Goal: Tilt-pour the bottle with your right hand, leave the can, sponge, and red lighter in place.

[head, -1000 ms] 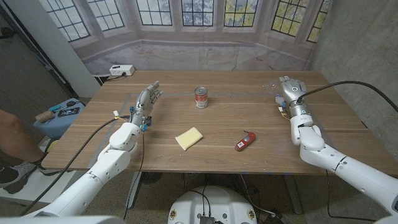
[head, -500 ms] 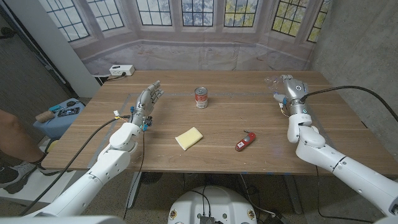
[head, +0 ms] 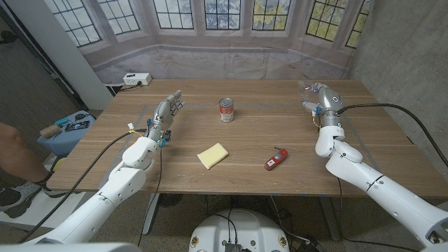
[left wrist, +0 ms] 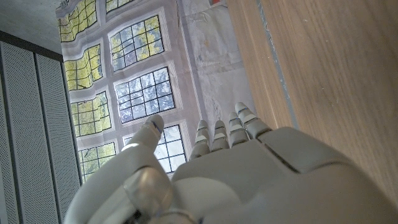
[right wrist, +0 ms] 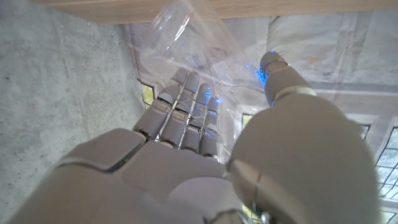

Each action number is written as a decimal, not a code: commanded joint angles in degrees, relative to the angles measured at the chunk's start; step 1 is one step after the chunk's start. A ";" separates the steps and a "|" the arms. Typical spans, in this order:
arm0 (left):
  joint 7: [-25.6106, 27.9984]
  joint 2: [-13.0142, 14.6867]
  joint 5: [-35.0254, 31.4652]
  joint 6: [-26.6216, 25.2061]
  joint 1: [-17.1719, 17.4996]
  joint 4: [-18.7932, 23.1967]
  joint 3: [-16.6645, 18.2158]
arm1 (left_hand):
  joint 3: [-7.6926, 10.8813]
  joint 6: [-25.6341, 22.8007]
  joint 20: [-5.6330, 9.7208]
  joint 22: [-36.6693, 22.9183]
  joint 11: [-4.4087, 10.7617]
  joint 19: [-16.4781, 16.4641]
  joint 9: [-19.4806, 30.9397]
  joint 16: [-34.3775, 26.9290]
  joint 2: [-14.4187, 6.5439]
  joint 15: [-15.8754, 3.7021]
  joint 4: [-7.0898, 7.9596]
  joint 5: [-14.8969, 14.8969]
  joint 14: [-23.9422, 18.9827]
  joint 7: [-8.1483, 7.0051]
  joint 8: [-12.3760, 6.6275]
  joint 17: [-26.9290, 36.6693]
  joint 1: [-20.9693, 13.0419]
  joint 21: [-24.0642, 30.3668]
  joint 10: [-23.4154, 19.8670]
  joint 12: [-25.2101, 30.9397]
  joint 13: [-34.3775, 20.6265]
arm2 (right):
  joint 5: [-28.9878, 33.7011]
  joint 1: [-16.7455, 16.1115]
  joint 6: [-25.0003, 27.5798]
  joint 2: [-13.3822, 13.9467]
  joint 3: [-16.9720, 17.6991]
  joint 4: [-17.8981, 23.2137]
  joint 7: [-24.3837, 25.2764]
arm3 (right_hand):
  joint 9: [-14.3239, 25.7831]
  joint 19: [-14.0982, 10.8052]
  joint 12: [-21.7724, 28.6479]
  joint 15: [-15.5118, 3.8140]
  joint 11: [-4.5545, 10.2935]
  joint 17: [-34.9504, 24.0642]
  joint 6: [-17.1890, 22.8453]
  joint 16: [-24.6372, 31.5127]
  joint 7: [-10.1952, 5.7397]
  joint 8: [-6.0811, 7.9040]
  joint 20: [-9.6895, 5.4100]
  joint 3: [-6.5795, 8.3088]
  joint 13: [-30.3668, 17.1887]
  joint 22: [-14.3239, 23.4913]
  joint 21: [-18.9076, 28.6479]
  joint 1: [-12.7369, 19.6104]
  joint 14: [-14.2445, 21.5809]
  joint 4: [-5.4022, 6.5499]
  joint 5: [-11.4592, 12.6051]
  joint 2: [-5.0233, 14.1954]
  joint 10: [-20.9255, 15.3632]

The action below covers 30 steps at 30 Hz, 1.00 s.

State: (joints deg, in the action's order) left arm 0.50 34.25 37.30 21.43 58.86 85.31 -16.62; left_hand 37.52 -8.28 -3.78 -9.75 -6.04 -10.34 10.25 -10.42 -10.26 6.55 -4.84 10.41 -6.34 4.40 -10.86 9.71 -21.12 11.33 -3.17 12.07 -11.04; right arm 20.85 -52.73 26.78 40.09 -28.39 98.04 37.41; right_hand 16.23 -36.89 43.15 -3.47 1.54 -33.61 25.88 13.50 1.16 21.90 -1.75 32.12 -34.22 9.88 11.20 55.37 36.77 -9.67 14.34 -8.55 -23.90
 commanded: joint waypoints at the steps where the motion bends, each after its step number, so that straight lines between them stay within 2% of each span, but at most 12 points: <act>1: -1.31 0.42 0.81 -0.27 -0.42 -0.72 0.28 | -0.20 -0.50 -0.15 -0.28 -0.41 -0.42 0.28 0.00 -0.04 0.35 0.07 0.27 -0.17 0.23 0.10 0.13 -0.53 -0.03 -0.38 -0.02 -0.21 | -7.77 -0.09 -3.80 -4.71 2.81 -0.42 2.28 | 0.13 0.09 0.05 -4.79 -0.28 -0.40 0.06 0.41 0.15 -0.08 0.02 0.58 -0.03 0.13 -0.03 0.47 -0.22 0.60 -0.31 0.60 -0.32; 5: -1.68 0.39 1.10 -0.38 -0.61 -1.02 0.26 | -0.22 -0.56 -0.11 -0.29 -0.45 -0.39 0.28 -0.01 -0.04 0.31 0.06 0.27 -0.18 0.29 0.08 0.13 -0.56 -0.04 -0.42 -0.01 -0.21 | -9.27 -0.24 -4.77 -5.59 3.25 -0.84 3.55 | 0.11 0.12 -0.07 -4.55 -0.76 -0.63 0.03 0.48 0.29 -0.17 0.07 0.45 0.15 0.14 -0.01 0.50 -0.20 0.58 -0.40 0.62 -0.25; 19: -2.19 0.47 1.22 -0.84 -0.82 -0.76 -0.11 | -0.32 -0.52 -0.09 -0.29 -0.40 -0.40 0.28 -0.02 -0.05 0.34 0.07 0.27 -0.17 0.23 0.13 0.15 -0.65 -0.03 -0.39 -0.04 -0.21 | -17.63 -1.67 -11.63 -9.09 6.70 -2.07 6.24 | -0.08 0.24 -0.42 -4.33 -0.94 -1.34 0.09 0.68 0.62 -0.45 0.16 -0.09 0.86 0.15 0.01 0.54 -0.43 0.55 -0.72 0.68 -0.42; 30: -1.13 0.68 1.29 -0.79 0.38 0.53 0.39 | -0.33 -0.51 -0.15 -0.29 -0.33 -0.38 0.28 -0.01 -0.04 0.32 0.04 0.29 -0.18 0.20 0.14 0.14 -0.75 -0.04 -0.41 -0.04 -0.21 | -22.05 -0.77 -16.08 -10.95 7.87 -4.72 6.85 | -0.31 0.45 -0.75 -4.05 -1.17 -1.89 0.12 0.75 0.68 -0.77 0.28 -0.54 1.39 0.16 0.00 0.74 -0.83 0.50 -0.99 0.80 -0.33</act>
State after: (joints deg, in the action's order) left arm -1.40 34.78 38.45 20.70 58.33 84.78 -16.56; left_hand 37.45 -8.59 -3.78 -9.74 -6.25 -10.34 10.25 -10.42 -10.25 6.55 -4.91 10.41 -6.34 4.71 -10.86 9.71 -21.11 11.33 -3.38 12.07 -11.04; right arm 3.48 -53.98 14.95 31.21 -22.04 95.49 43.41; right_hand 15.95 -36.58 42.50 -3.56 0.62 -35.20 25.63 13.99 1.38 21.23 -1.43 31.72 -32.91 9.89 11.21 55.60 36.24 -9.27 13.46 -8.48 -24.20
